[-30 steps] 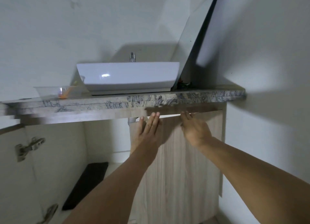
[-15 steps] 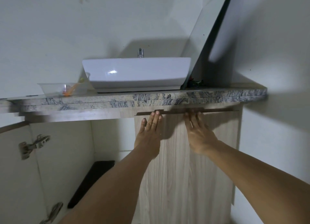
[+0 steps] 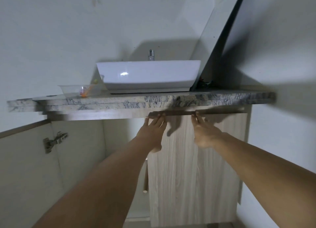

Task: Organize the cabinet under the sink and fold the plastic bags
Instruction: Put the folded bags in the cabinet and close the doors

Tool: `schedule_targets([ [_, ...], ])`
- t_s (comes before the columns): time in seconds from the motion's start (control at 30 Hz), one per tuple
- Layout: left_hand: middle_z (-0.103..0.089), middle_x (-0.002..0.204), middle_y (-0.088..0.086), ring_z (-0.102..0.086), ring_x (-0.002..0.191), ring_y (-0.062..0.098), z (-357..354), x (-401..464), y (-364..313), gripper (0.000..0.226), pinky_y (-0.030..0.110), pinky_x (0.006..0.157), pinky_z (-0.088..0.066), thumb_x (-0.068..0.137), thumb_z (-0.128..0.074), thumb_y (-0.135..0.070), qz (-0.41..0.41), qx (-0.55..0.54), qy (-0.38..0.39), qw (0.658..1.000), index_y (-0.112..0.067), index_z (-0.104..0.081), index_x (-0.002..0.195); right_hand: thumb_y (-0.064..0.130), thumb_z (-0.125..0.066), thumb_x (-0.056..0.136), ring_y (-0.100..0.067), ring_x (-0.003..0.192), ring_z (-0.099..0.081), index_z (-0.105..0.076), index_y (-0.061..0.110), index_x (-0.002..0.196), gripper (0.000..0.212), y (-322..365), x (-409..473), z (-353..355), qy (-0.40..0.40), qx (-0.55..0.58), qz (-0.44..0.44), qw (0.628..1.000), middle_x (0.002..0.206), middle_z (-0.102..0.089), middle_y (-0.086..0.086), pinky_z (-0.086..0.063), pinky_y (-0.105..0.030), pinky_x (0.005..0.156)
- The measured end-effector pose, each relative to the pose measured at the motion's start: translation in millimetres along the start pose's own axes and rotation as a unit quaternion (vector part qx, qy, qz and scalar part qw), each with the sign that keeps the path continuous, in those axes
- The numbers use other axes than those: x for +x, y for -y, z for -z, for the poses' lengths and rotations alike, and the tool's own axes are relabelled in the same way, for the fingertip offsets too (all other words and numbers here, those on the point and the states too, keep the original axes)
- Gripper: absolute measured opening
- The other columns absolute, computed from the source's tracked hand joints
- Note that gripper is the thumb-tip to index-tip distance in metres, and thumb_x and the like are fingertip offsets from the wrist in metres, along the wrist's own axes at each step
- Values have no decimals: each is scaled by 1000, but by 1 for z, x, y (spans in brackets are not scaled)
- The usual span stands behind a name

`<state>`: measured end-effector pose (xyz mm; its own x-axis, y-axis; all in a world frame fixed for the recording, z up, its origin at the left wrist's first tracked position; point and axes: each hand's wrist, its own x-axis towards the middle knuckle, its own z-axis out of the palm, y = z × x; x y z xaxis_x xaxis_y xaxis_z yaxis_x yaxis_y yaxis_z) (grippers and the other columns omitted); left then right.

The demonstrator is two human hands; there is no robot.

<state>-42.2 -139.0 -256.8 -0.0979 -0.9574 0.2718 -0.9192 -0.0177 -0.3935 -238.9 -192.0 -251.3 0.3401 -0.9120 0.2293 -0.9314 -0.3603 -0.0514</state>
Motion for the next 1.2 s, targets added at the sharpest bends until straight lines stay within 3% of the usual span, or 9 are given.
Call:
schedule_targets([
  [0.13, 5, 163, 6, 3, 150, 21, 26, -40, 23, 84, 54, 119, -4, 92, -59, -27, 34, 11, 49, 998, -15, -5, 155, -5, -42, 93, -29, 150, -15, -1, 22, 158, 81, 21, -26, 27, 27, 18, 56, 998, 164, 14, 3, -29, -45, 117],
  [0.27, -36, 150, 6, -35, 138, 25, 59, -105, 48, 61, 43, 113, -30, 92, -60, -33, 111, -24, 82, 990, -17, -37, 146, 1, -44, 94, -26, 143, -33, -17, 22, 157, 72, 55, -57, 57, 45, 42, 115, 991, 163, -18, -4, -36, -37, 113],
  [0.37, -42, 146, 5, -43, 132, 26, 82, -163, 72, 64, 37, 107, -38, 91, -65, -34, 196, -95, 112, 970, -20, -37, 147, 8, -50, 93, -26, 118, -55, -42, 19, 147, 56, 91, -75, 73, 42, 47, 169, 984, 139, -51, -6, -47, -32, 86],
  [0.43, -45, 144, 5, -46, 130, 25, 91, -201, 95, 64, 35, 105, -40, 90, -66, -37, 233, -99, 123, 960, -19, -39, 145, 15, -54, 95, -27, 123, -52, -41, 16, 147, 54, 123, -88, 80, 39, 47, 206, 977, 143, -48, -5, -44, -30, 87],
  [0.53, -52, 139, 2, -51, 124, 22, 96, -267, 130, 64, 33, 103, -44, 85, -70, -41, 290, -95, 136, 942, -18, -47, 140, 23, -60, 96, -27, 137, -42, -33, 19, 152, 63, 181, -115, 84, 53, 76, 253, 963, 154, -38, -6, -38, -37, 110],
  [0.7, -46, 142, 5, -49, 128, 25, 100, -379, 184, 69, 34, 102, -44, 85, -70, -41, 398, -73, 119, 907, -19, -42, 143, 23, -61, 96, -27, 133, -46, -41, 16, 149, 57, 292, -171, 83, 57, 120, 343, 930, 150, -44, -9, -39, -36, 109],
  [0.87, -53, 119, 4, -54, 111, 26, 85, -439, 231, 39, 39, 95, -44, 85, -59, -22, 469, -27, 56, 881, -11, -50, 120, 25, -59, 97, -27, 136, -44, -40, 18, 149, 56, 389, -204, 75, 45, 142, 423, 894, 149, -46, -10, -37, -37, 111],
  [1.03, -54, 105, 9, -52, 90, 25, 55, -454, 251, 25, 27, 64, -38, 87, -54, -12, 525, -193, -27, 828, -6, -45, 110, 24, -49, 101, -30, 133, -45, -38, 21, 150, 50, 452, -209, 68, 29, 147, 457, 877, 150, -42, -10, -40, -37, 108],
  [1.2, -48, 75, 6, -46, 68, 25, 27, -455, 262, 7, 26, 56, -36, 78, -52, -5, 553, -375, -175, 723, -10, -48, 75, 9, -39, 99, -24, 142, -30, -22, 30, 155, 62, 484, -186, 68, 24, 135, 452, 881, 157, -30, 0, -39, -37, 104],
])
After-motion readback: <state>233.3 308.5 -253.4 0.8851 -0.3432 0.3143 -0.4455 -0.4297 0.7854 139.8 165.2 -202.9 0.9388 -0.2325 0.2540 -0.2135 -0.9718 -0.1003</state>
